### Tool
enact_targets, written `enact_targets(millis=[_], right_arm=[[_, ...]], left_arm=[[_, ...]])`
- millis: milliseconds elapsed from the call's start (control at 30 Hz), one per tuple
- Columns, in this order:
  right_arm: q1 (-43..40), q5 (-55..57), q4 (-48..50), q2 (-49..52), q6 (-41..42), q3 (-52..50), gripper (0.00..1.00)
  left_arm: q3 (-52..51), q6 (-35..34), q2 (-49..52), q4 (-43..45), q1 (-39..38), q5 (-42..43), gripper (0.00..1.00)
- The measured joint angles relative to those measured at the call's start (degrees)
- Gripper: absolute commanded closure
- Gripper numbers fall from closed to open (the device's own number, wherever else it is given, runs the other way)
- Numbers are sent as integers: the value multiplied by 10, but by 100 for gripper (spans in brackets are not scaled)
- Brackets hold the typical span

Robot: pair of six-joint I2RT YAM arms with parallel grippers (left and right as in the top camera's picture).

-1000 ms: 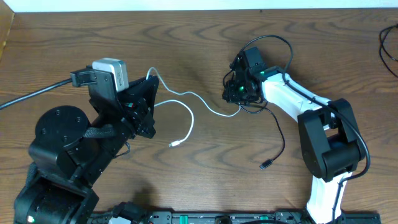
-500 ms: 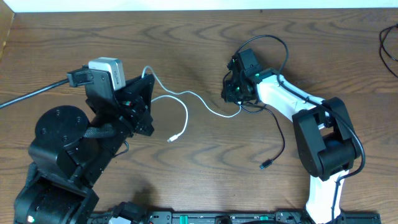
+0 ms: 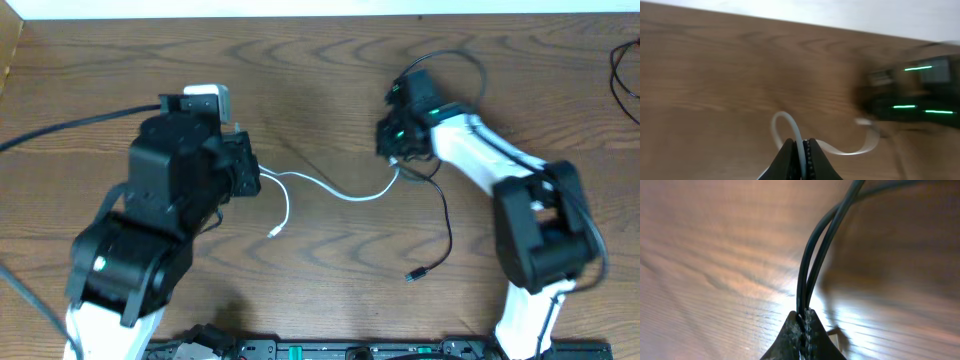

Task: Untangle cables
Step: 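Pull the grippers apart, stretching the white and black cables across the table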

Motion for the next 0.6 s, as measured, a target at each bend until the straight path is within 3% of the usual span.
enact_targets(millis=[300, 600], right_arm=[[-180, 81, -65, -225, -1, 12, 99], [-351, 129, -85, -264, -20, 12, 99]], left_arm=[[0, 2, 71, -11, 19, -143, 92], [0, 12, 127, -10, 67, -164, 92]])
